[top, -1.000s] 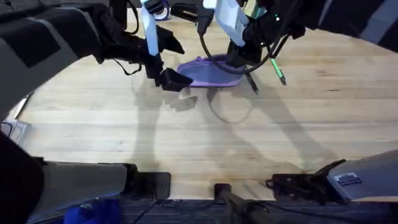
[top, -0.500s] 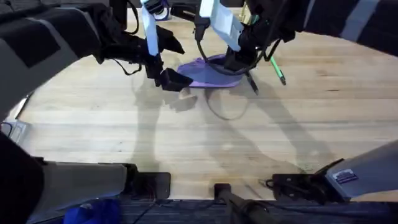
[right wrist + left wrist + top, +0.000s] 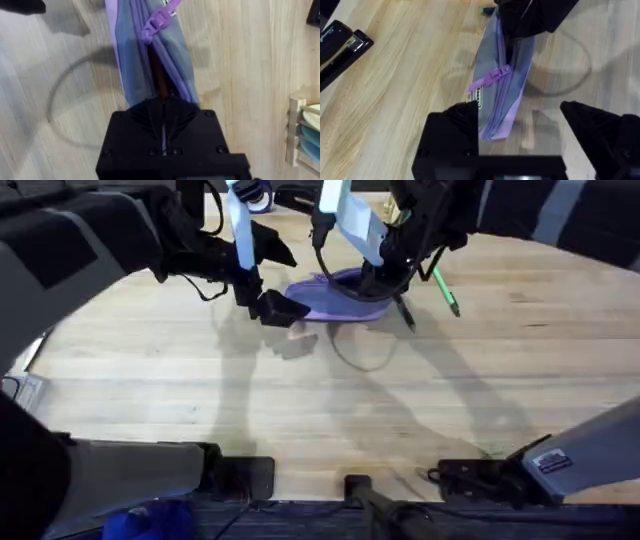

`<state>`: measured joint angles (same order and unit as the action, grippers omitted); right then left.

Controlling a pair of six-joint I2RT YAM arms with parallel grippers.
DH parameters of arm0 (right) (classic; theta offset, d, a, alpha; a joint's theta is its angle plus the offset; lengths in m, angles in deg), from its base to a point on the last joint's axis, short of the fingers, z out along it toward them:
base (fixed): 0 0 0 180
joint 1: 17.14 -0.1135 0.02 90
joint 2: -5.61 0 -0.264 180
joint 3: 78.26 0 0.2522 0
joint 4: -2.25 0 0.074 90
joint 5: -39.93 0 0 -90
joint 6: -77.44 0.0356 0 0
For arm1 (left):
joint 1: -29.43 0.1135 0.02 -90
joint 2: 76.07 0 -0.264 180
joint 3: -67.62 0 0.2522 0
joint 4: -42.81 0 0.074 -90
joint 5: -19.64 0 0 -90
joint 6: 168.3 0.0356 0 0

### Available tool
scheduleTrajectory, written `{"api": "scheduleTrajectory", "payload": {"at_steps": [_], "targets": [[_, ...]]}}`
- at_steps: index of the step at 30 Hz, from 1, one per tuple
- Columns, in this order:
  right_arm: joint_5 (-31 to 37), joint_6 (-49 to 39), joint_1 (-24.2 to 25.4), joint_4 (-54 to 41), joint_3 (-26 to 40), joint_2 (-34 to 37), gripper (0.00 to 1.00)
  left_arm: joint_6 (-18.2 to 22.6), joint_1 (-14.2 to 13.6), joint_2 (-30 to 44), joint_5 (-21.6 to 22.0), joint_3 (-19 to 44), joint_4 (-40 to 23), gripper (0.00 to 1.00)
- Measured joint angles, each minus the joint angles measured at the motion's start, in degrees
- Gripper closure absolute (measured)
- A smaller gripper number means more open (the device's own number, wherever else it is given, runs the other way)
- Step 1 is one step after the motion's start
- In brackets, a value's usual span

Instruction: Unzip the bag, pick up the pens from the table one at a time and place them inside, then zip the bag closed.

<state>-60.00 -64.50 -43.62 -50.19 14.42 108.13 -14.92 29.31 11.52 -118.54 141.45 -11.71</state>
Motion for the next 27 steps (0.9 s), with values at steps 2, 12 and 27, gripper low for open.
{"api": "scheduleTrajectory", "payload": {"at_steps": [2, 12, 27], "targets": [[-0.14, 0.00, 0.05, -0.01, 0.00, 0.00, 0.939, -0.01, -0.01, 0.00, 0.02, 0.00, 0.00, 0.007], [-0.26, 0.00, 0.05, -0.09, 0.00, 0.00, 0.940, 0.00, -0.01, 0.00, 0.02, 0.00, 0.00, 0.007], [-0.39, -1.04, 0.05, 0.30, 0.00, 0.63, 0.006, 0.00, 0.00, 0.00, 0.01, 0.00, 0.00, 0.007]]}}
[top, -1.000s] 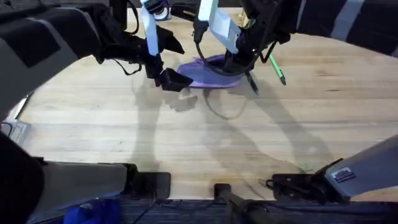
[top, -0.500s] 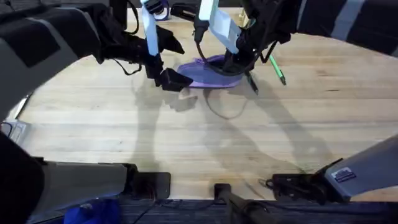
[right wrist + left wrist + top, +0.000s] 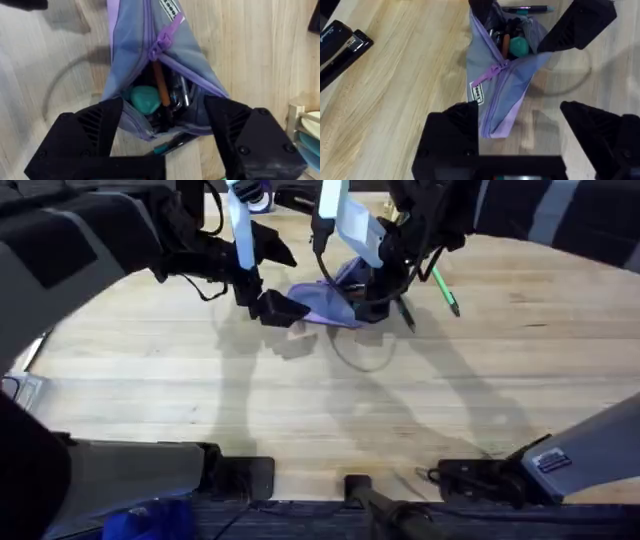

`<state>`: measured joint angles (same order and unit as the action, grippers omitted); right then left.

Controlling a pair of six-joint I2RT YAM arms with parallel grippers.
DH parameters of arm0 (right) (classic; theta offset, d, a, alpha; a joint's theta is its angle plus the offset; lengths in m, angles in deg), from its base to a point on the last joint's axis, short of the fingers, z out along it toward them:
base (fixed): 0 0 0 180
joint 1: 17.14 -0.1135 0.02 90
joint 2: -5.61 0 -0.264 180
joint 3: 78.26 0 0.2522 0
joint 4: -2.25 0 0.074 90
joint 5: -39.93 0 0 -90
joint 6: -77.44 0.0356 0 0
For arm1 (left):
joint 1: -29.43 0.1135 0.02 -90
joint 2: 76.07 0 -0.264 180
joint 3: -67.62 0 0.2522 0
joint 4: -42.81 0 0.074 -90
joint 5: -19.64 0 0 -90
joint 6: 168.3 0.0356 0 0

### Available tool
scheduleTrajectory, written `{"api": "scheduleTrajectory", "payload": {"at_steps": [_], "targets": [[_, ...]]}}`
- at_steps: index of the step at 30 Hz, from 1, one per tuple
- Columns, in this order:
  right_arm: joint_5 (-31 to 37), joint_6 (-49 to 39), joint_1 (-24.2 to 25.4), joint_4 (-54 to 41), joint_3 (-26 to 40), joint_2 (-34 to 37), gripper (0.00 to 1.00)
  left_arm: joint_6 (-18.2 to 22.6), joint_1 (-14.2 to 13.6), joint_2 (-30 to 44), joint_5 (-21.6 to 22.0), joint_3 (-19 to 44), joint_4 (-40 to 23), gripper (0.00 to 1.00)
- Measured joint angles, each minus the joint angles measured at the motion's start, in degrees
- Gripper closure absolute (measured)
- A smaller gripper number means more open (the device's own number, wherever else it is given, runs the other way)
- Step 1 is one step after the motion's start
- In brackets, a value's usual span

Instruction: Unzip the bag, pick up the pens from the table one at a time and place them inside, then zip the bag closed.

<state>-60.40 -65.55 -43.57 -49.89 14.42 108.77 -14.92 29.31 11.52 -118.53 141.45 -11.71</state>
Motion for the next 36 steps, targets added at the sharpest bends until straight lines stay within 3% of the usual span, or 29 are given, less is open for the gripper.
{"api": "scheduleTrajectory", "payload": {"at_steps": [26, 36], "targets": [[0.02, 3.19, 0.00, -0.15, 0.00, -0.53, 0.006, 0.00, 0.00, 0.00, 0.00, 0.00, 0.00, 0.007], [-0.02, 9.80, 0.00, -0.96, 0.00, -10.78, 0.006, 0.00, 0.00, 0.00, 0.00, 0.00, -0.02, 0.007]]}}
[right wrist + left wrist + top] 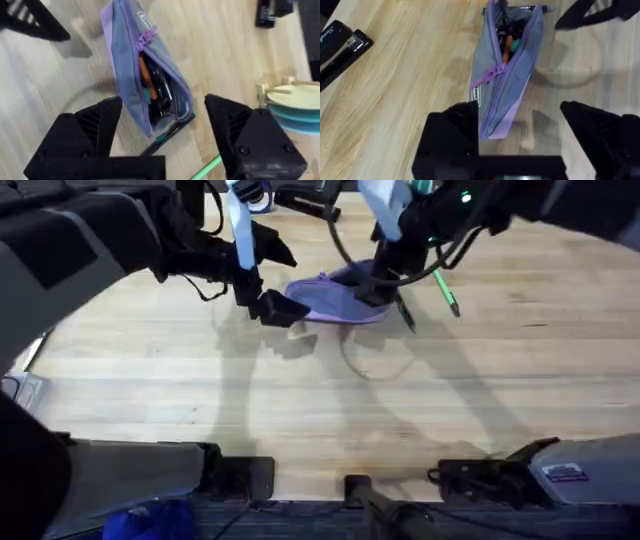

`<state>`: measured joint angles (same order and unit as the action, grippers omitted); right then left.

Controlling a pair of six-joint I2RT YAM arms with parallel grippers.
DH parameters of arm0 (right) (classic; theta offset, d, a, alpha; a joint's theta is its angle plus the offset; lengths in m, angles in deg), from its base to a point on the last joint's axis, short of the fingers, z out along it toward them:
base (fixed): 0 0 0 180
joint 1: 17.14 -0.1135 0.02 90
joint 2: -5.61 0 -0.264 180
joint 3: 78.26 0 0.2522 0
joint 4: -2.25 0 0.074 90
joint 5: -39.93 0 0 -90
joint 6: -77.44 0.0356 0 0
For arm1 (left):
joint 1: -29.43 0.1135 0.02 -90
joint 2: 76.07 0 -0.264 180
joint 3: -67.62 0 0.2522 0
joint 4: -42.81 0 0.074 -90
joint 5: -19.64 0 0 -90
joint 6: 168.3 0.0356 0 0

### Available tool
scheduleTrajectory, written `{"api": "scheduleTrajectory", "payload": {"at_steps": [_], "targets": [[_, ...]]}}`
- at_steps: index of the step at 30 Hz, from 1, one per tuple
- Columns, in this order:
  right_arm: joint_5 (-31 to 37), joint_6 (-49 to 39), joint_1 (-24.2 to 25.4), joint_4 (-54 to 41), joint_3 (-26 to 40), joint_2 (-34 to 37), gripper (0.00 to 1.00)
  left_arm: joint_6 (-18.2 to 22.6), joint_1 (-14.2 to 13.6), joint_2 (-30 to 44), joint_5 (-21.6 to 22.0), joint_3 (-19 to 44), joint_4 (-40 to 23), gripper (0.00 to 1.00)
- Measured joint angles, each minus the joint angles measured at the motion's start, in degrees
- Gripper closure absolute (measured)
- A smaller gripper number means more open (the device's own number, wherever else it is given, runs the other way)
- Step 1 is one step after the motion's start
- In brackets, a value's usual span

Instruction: Unzip the bag, pick up the pens from the table one at a time and place them inside, then zip the bag closed.

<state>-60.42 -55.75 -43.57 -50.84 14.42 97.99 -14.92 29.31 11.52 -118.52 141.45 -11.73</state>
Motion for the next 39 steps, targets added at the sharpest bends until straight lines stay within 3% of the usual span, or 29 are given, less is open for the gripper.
{"api": "scheduleTrajectory", "payload": {"at_steps": [8, 24, 39], "targets": [[0.54, 7.54, 0.11, -0.14, 0.00, -5.33, 0.005, 0.00, 0.00, 0.00, 0.00, 0.00, 0.02, 0.007], [13.51, 31.88, 5.84, -8.78, 0.00, -8.96, 0.005, 0.00, 0.00, 0.00, 0.00, 0.00, 0.04, 0.008], [14.05, 35.83, 6.43, -13.50, 0.00, -8.96, 0.005, 0.00, 0.00, 0.00, -0.01, 0.00, 0.04, 0.007]]}}
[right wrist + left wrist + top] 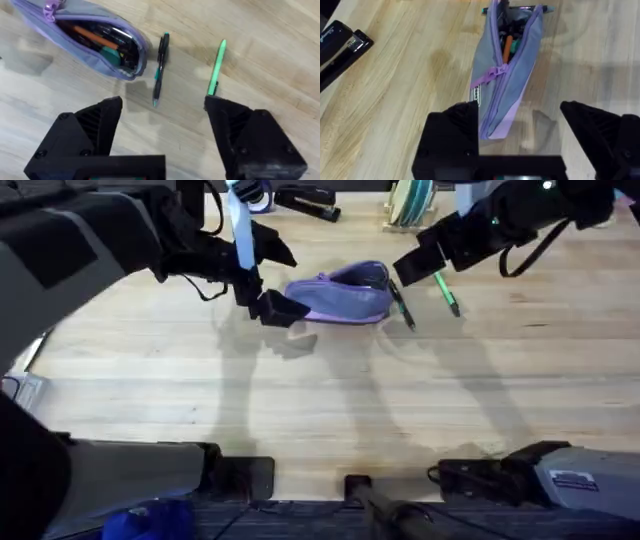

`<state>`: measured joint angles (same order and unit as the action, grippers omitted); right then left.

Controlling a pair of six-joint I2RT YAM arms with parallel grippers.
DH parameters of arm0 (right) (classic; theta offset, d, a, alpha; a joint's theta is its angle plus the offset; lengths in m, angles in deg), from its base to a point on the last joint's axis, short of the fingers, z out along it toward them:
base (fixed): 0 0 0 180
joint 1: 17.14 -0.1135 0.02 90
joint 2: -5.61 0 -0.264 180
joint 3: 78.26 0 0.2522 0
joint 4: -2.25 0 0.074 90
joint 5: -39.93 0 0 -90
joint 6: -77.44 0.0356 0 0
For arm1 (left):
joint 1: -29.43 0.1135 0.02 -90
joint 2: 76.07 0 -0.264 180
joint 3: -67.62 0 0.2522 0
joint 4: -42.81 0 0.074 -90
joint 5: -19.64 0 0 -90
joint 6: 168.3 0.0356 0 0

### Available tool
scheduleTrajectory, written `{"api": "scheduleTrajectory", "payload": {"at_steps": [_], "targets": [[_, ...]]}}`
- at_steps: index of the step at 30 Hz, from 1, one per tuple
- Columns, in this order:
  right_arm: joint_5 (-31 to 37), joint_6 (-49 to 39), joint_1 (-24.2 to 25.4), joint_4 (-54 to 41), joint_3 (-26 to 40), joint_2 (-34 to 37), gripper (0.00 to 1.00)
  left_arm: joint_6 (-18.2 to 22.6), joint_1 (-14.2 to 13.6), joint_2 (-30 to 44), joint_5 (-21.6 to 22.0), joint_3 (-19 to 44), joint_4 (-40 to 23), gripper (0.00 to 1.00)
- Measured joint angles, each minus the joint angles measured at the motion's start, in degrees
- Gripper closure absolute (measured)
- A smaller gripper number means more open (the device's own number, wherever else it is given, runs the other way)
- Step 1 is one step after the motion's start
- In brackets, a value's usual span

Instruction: Unzip the bag, pick up the pens from the table one at a time and place them inside, then zip the bag closed.

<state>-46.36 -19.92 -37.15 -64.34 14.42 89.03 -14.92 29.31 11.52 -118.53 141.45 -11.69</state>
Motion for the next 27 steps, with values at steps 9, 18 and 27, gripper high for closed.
{"api": "scheduleTrajectory", "payload": {"at_steps": [9, 18, 27], "targets": [[-0.02, 4.83, 2.11, 1.64, -1.34, -0.07, 0.005, 0.00, 0.00, 0.00, 0.01, 0.00, 0.00, 0.007], [-0.02, 5.91, 2.99, 9.57, -9.20, -0.07, 0.005, 0.00, 0.00, 0.00, 0.01, 0.00, 0.00, 0.007], [-0.02, 5.95, 2.99, 16.21, -18.73, -0.07, 0.005, 0.00, 0.00, 0.00, 0.01, 0.00, 0.00, 0.008]]}}
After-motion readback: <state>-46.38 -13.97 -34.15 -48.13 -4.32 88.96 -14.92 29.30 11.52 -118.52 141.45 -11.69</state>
